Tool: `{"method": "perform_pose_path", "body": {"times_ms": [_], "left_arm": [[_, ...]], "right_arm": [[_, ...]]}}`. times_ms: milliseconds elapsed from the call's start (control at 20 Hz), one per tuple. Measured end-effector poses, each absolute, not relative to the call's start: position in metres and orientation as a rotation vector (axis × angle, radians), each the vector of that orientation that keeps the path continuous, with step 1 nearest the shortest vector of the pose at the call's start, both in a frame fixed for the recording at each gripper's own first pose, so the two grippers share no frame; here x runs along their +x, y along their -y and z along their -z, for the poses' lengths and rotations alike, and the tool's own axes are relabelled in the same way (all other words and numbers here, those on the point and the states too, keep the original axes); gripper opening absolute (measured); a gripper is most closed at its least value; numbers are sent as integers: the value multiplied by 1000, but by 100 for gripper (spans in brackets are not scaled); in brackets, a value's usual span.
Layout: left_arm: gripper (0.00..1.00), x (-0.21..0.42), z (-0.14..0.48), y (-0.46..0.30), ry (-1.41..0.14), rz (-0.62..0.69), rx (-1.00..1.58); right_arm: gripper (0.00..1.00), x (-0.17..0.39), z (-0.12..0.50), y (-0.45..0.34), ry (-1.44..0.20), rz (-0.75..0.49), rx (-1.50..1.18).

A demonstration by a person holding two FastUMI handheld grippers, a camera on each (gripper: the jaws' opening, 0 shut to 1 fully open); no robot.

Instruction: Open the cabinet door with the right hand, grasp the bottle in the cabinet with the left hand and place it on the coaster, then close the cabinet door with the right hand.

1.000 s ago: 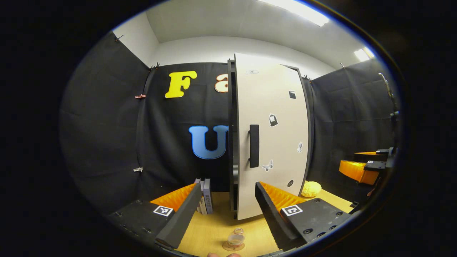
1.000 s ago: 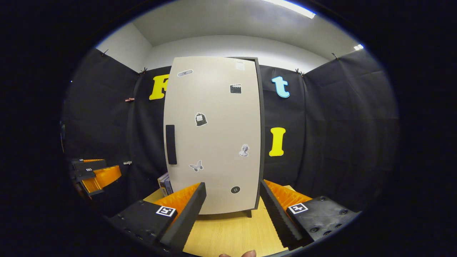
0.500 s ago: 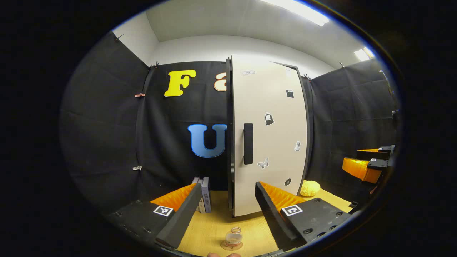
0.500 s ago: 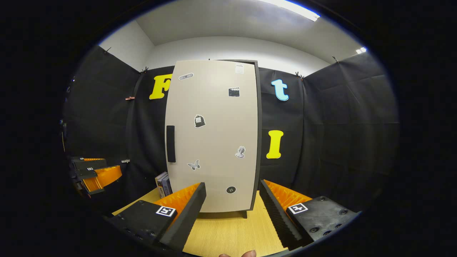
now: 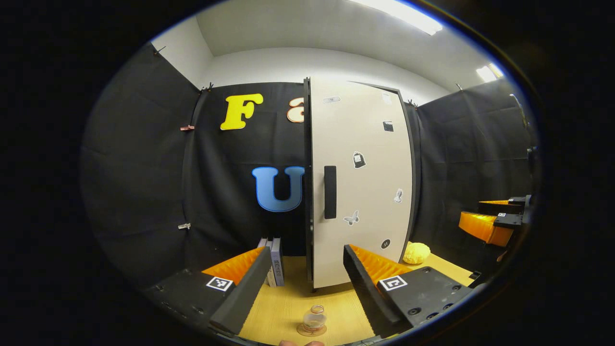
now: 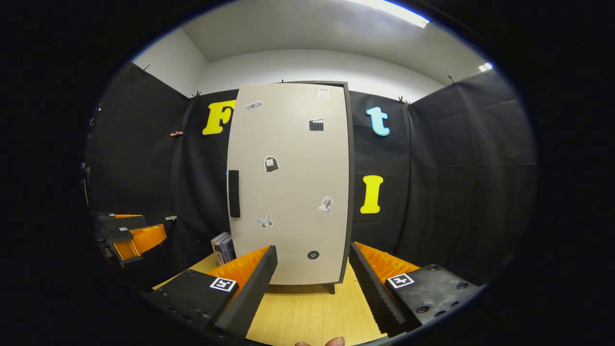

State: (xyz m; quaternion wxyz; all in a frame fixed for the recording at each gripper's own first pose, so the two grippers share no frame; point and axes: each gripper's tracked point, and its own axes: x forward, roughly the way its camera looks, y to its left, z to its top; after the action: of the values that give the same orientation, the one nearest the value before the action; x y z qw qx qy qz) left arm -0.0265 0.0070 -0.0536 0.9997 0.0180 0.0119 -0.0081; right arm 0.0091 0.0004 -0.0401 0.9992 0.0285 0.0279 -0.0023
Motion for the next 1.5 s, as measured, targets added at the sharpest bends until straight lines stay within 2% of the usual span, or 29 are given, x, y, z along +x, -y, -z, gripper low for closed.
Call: {"method": "perform_pose_path", "body": {"times_ms": [1500], "left_arm": [[95,-26,53,-1,-24,28,46]], "right_arm": [[98,9,42,0,-70,2,62]]}}
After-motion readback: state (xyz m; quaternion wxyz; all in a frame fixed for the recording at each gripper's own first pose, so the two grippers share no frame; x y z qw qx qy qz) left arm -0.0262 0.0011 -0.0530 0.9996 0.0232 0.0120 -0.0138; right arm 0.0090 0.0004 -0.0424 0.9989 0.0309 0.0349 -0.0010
